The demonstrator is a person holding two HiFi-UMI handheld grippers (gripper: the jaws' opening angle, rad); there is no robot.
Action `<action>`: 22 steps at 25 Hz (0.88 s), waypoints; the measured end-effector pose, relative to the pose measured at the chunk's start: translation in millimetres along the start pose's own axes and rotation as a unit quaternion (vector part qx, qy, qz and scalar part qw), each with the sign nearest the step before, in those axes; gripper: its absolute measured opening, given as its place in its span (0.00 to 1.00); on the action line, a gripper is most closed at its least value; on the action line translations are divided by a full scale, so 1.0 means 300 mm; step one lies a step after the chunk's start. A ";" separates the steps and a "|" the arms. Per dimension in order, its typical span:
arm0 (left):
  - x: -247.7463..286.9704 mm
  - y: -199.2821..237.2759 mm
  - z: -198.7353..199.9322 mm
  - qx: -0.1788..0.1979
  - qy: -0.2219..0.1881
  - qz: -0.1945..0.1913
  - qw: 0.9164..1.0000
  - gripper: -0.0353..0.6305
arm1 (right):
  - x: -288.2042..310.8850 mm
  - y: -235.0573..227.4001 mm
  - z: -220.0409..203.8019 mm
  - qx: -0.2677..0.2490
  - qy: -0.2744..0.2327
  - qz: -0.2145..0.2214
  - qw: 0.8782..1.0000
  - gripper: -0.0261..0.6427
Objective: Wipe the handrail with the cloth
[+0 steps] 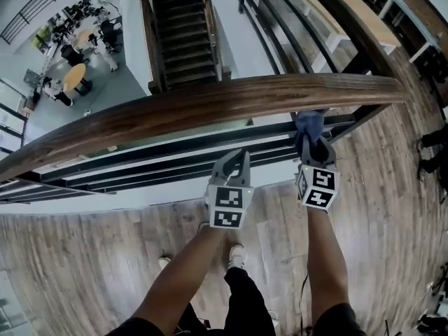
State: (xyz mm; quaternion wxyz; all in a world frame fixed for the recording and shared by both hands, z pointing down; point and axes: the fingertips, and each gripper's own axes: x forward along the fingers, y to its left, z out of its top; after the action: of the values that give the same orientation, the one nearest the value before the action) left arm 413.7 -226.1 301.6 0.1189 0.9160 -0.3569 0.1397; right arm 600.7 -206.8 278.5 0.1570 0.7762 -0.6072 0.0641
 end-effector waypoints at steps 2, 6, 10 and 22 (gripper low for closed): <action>-0.109 0.137 -0.078 -0.005 -0.011 0.016 1.000 0.06 | -0.055 0.200 -0.044 0.028 -0.009 0.014 0.999 0.16; -0.329 0.439 -0.236 0.011 -0.035 0.063 0.997 0.06 | -0.113 0.652 -0.124 0.050 -0.023 0.060 0.997 0.16; -0.509 0.774 -0.413 -0.013 -0.047 0.113 0.992 0.06 | -0.125 1.098 -0.190 0.041 -0.030 0.113 0.992 0.16; -1.028 1.619 -0.883 -0.059 -0.051 0.221 0.972 0.06 | -0.103 2.385 -0.251 0.018 -0.090 0.315 0.945 0.16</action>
State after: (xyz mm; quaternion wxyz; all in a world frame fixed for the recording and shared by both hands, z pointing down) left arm -182.9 -298.9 500.8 0.1211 0.8115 -0.5639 0.0945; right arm -89.1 -306.6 459.0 0.0596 0.5509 -0.8309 0.0511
